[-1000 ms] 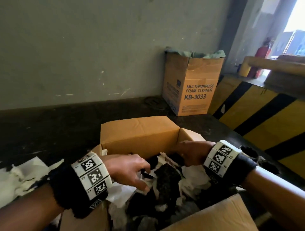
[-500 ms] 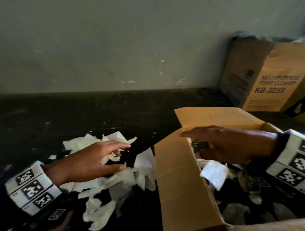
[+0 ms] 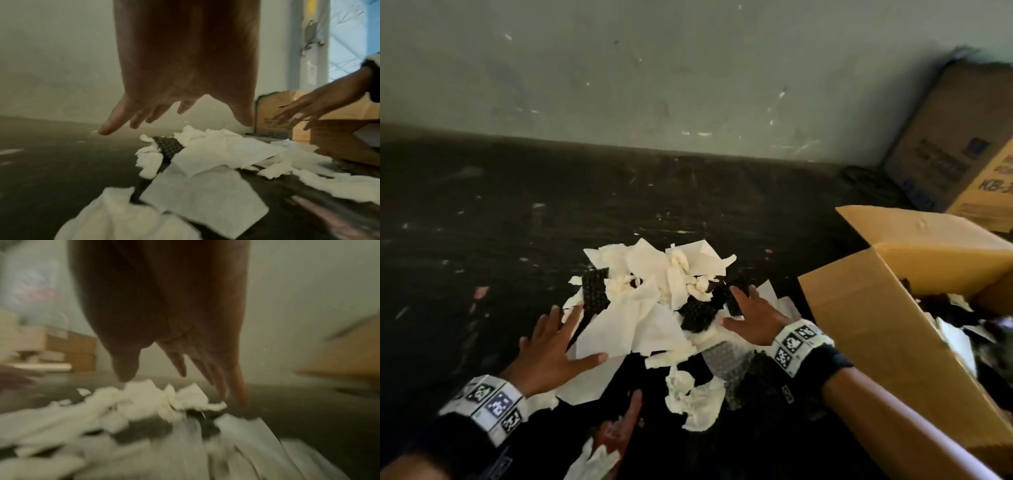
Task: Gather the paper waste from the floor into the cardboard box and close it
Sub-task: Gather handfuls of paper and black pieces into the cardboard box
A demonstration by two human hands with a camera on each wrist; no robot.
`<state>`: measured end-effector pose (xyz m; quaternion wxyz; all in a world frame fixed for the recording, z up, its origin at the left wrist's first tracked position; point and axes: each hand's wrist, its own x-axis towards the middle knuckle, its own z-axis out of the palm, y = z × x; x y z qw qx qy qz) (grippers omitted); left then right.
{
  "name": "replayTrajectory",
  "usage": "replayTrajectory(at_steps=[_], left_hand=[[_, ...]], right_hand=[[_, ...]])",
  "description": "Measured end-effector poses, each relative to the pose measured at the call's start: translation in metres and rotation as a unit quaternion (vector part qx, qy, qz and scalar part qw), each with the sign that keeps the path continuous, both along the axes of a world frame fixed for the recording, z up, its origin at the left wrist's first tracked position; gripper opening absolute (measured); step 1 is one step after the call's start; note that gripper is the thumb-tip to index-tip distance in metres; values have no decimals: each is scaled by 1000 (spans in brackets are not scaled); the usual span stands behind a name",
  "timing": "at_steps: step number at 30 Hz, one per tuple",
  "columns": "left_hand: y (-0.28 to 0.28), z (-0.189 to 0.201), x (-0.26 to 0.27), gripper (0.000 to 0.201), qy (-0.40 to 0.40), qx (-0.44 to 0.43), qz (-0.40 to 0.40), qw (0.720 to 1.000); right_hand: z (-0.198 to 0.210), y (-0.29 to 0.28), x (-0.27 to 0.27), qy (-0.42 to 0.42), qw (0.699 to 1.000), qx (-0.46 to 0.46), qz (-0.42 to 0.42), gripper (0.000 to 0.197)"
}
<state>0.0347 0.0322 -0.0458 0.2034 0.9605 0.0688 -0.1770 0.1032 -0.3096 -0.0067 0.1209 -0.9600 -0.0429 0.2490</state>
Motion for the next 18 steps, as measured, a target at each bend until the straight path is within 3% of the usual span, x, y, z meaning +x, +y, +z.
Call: replayTrajectory(at_steps=[3, 5, 7, 11, 15, 18], left_hand=[[1, -12, 13, 108, 11, -34, 18, 999], [-2, -21, 20, 112, 41, -71, 3, 997], [-10, -29, 23, 119, 55, -74, -29, 995], [-32, -40, 26, 124, 49, -96, -74, 991], [-35, -31, 32, 123, 59, -81, -103, 990], [-31, -11, 43, 111, -15, -2, -115, 993]], right_hand=[[-43, -10, 16, -41, 985, -22, -168, 85], [-66, -18, 25, -23, 973, -15, -227, 87], [-83, -16, 28, -10, 975, -3, -220, 89], [-94, 20, 19, -22, 984, 52, -170, 73], [-79, 51, 12, 27, 988, 123, -89, 68], [-49, 57, 17, -52, 987, 128, -84, 68]])
